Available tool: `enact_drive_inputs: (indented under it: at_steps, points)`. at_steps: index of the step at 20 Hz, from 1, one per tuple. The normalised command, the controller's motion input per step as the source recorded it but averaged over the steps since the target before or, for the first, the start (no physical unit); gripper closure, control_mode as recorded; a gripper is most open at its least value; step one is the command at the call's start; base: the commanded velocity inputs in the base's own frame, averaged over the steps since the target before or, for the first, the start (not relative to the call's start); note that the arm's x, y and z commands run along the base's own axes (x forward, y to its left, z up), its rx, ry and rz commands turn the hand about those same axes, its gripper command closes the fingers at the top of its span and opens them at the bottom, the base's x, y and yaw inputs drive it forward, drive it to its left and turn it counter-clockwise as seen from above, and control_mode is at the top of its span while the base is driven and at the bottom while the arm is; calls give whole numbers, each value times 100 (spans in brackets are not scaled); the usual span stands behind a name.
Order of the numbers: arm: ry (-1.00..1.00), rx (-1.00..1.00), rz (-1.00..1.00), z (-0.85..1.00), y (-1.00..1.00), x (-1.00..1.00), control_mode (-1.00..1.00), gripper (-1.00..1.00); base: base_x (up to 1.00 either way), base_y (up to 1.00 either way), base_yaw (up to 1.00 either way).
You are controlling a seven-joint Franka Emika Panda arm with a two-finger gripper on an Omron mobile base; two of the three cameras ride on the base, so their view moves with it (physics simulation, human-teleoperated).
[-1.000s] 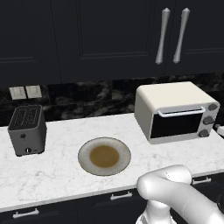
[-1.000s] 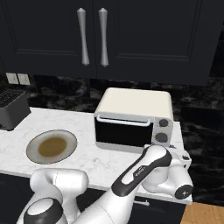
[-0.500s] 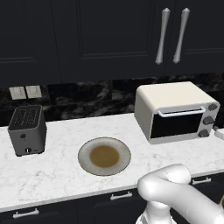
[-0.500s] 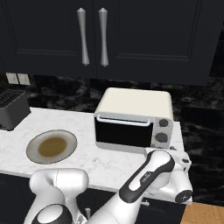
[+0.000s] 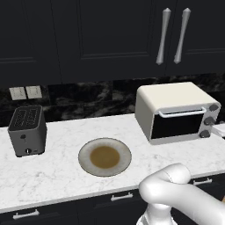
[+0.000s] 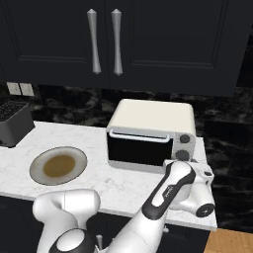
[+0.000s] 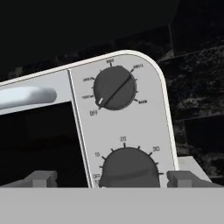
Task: Pick up the kebab skewer and baguette bread, and place them inside the toaster oven. Close the toaster oven door and start by setting the timer.
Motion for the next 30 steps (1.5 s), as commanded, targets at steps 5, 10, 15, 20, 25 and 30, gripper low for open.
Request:
enact_drive_inputs:
  at_steps: [5, 10, 15, 20, 25, 30]
  points:
    - [0, 0, 0, 0, 0, 13, -100, -100, 0, 0, 0]
    - [0, 0, 0, -5, 0, 0, -100, -100, 0, 0, 0]
    - [0, -2, 0, -12, 0, 0, -100, -100, 0, 0, 0]
    - [0, -3, -1, -9, 0, 0, -100, -100, 0, 0, 0]
    - [0, -2, -2, -7, -4, 0, -100, -100, 0, 0, 0]
    - [0, -2, -3, 0, 0, 8, -100, -100, 0, 0, 0]
